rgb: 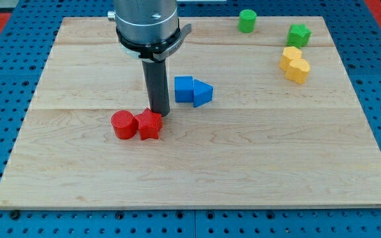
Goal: Point your arm to the yellow heart
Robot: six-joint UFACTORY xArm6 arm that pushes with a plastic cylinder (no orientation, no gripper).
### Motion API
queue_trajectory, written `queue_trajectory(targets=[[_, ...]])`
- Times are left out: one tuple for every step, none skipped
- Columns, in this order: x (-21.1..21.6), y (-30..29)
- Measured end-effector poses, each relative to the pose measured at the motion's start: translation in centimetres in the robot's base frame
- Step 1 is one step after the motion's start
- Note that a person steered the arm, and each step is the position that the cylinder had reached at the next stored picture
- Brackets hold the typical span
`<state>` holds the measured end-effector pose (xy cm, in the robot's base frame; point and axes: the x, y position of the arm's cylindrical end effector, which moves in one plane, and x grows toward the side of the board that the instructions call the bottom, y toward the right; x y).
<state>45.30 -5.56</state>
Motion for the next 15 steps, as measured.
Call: queue_trajectory(targets=[[0.0, -0.1], [0.0, -0.1], [0.1, -0.1], [0.1, 0.1], [0.1, 0.2], [0.0, 0.2], [0.0, 0.3], [-0.3, 13.5], [-1.3, 24.8], [-3.2, 30.3], [-3.2, 30.5], [-3.2, 30.5], [-3.8, 30.5], [-3.8, 30.6], [-3.8, 30.6]])
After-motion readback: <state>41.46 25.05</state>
